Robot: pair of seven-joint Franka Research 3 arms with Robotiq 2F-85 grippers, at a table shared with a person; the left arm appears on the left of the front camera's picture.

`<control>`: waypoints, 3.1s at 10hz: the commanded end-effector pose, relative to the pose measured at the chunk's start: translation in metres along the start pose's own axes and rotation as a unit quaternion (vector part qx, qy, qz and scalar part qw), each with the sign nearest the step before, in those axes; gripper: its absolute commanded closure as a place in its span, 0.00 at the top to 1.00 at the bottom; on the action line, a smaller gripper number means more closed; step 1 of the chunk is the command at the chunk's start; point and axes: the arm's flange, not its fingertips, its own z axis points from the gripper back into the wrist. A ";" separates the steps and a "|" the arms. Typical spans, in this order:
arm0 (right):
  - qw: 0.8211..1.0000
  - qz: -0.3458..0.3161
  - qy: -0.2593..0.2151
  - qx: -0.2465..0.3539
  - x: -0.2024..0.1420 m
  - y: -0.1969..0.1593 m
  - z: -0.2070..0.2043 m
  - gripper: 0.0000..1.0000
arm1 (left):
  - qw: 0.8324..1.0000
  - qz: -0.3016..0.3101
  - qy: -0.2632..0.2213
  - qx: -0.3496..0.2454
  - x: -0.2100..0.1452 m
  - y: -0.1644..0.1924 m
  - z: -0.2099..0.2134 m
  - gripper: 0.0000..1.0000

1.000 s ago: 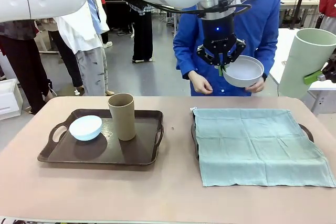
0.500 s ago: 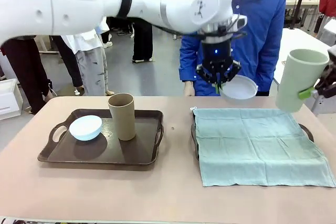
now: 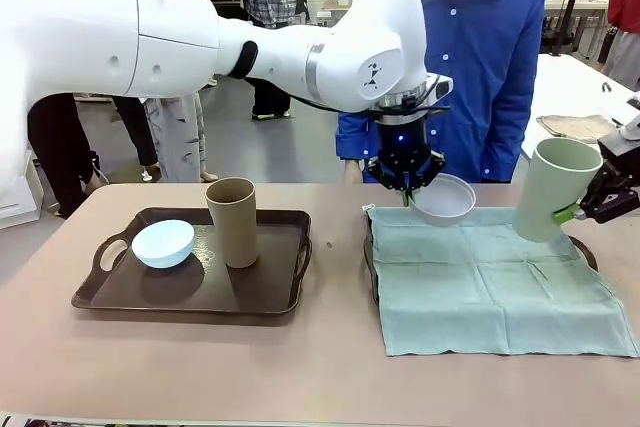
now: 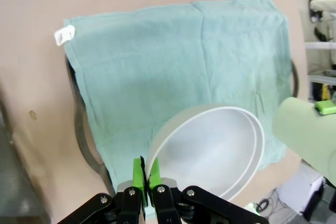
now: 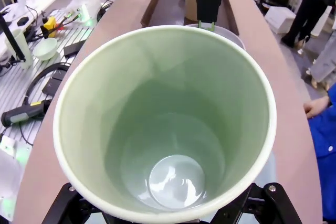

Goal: Set up a tray with a mat and arrange the tableware.
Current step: Place the Picnic Bowl and Reusable plastic cup back onto the Handle tray in front of the human's position.

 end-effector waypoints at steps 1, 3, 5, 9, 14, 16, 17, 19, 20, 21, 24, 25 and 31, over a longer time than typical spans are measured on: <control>1.000 0.010 -0.009 -0.005 -0.010 -0.014 -0.007 0.83 | 1.000 0.000 0.018 -0.013 -0.002 0.010 -0.012 0.04; 1.000 -0.003 -0.021 -0.007 -0.020 -0.021 -0.010 0.83 | 1.000 0.002 0.022 -0.013 0.003 0.015 -0.023 0.04; 1.000 -0.007 -0.008 0.006 -0.019 -0.012 -0.011 0.83 | 1.000 0.008 0.019 0.003 0.005 0.010 -0.023 0.04; 1.000 -0.012 -0.009 0.003 -0.021 -0.014 -0.010 0.83 | 1.000 0.003 0.017 0.001 0.009 0.009 -0.034 0.04; 0.999 -0.024 0.004 0.023 -0.052 -0.034 -0.044 0.83 | 1.000 -0.005 0.013 0.020 0.013 -0.007 -0.077 0.04; 0.999 -0.028 0.004 0.028 -0.060 -0.038 -0.049 0.83 | 1.000 -0.005 0.015 0.025 0.016 -0.010 -0.089 0.04; 0.999 -0.030 0.005 0.027 -0.064 -0.040 -0.050 0.83 | 1.000 -0.004 0.016 0.024 0.019 -0.010 -0.090 0.04; 0.999 -0.037 0.002 0.026 -0.072 -0.041 -0.051 0.83 | 0.999 -0.006 0.017 0.027 0.019 -0.009 -0.089 0.04; 0.999 -0.037 0.001 0.027 -0.075 -0.041 -0.051 0.83 | 0.999 -0.007 0.020 0.027 0.020 -0.009 -0.091 0.04; 0.999 -0.041 0.000 0.025 -0.079 -0.042 -0.051 0.83 | 0.999 -0.008 0.022 0.027 0.021 -0.010 -0.093 0.04; 0.998 -0.052 0.009 0.018 -0.083 -0.042 -0.050 1.00 | 0.999 -0.008 0.030 0.034 0.021 -0.010 -0.096 0.64; 0.997 -0.074 0.033 0.009 -0.082 -0.040 -0.048 1.00 | 0.999 -0.006 0.033 0.036 0.021 -0.011 -0.096 0.75; 0.943 -0.260 0.186 -0.090 -0.053 0.007 0.013 1.00 | 0.998 0.022 0.031 0.044 0.010 0.027 -0.070 0.75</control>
